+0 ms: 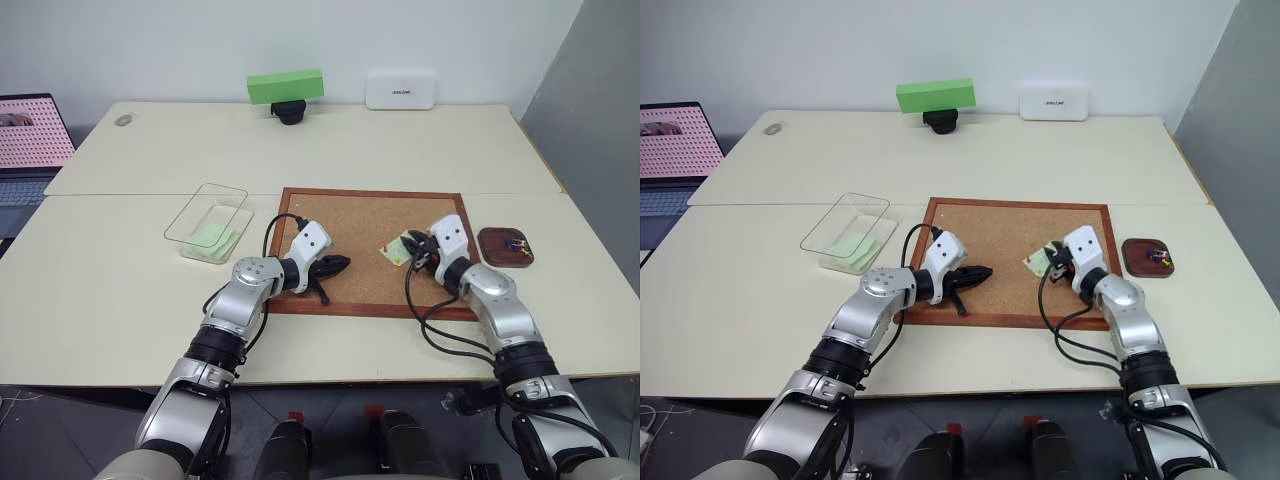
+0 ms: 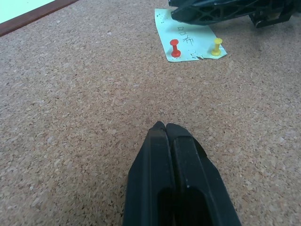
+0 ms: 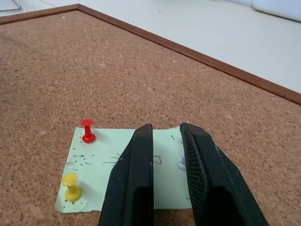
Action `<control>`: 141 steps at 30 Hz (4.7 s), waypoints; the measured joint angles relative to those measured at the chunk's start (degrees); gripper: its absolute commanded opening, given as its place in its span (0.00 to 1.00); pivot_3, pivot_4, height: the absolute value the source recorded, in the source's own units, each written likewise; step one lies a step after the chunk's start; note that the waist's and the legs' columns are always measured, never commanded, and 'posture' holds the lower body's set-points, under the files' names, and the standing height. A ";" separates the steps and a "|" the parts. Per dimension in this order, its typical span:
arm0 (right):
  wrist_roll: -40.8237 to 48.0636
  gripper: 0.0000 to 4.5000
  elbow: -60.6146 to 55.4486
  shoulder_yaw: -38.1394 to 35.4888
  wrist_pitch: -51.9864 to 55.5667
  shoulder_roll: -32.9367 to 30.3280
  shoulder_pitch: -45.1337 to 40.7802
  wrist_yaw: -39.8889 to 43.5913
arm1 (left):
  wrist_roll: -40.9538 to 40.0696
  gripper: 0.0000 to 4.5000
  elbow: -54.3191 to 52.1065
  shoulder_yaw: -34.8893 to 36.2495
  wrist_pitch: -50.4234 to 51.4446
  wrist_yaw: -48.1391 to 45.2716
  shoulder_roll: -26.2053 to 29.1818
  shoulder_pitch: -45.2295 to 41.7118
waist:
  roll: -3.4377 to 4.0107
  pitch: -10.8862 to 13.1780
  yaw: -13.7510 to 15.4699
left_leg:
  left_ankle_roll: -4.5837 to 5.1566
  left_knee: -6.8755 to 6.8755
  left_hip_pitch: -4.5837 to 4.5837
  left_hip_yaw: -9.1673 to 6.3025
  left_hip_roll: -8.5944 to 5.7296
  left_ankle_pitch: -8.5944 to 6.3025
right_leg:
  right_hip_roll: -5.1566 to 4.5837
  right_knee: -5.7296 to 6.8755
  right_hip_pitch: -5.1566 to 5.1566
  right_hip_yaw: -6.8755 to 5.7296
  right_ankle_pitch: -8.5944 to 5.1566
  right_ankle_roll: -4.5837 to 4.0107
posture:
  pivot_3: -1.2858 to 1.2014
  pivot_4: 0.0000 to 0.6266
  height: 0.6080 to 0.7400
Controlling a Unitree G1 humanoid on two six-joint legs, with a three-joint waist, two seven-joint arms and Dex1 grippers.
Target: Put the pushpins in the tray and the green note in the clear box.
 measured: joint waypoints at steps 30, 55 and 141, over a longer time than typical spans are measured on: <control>-0.57 0.01 3.15 -0.38 2.02 0.34 -2.28 -1.18 | 0.32 0.00 -0.48 0.03 0.75 0.04 -0.05 0.00 | 0.00 0.00 -0.01 | 0.00 0.00 0.01 0.00 0.00 0.00 | 0.00 0.00 0.01 0.01 0.00 0.00 | 0.52 0.24 1.00; 6.64 0.01 -10.70 -3.85 5.48 0.95 3.07 -0.12 | 0.56 0.00 -1.34 -0.83 1.63 -0.49 -0.14 -0.02 | 0.03 -0.01 0.02 | 0.00 -0.01 -0.01 -0.01 0.00 0.00 | 0.00 -0.01 0.01 0.00 -0.07 0.12 | 0.52 0.24 1.00; 13.19 1.00 -27.73 -5.05 19.41 -8.16 12.39 1.66 | 0.86 0.00 -1.94 -0.83 2.07 -0.09 -1.08 0.66 | 0.31 -0.17 0.04 | 0.03 -0.01 -0.03 0.03 -0.01 -0.02 | 0.00 -0.09 0.02 0.03 -0.18 0.30 | 0.52 0.24 1.00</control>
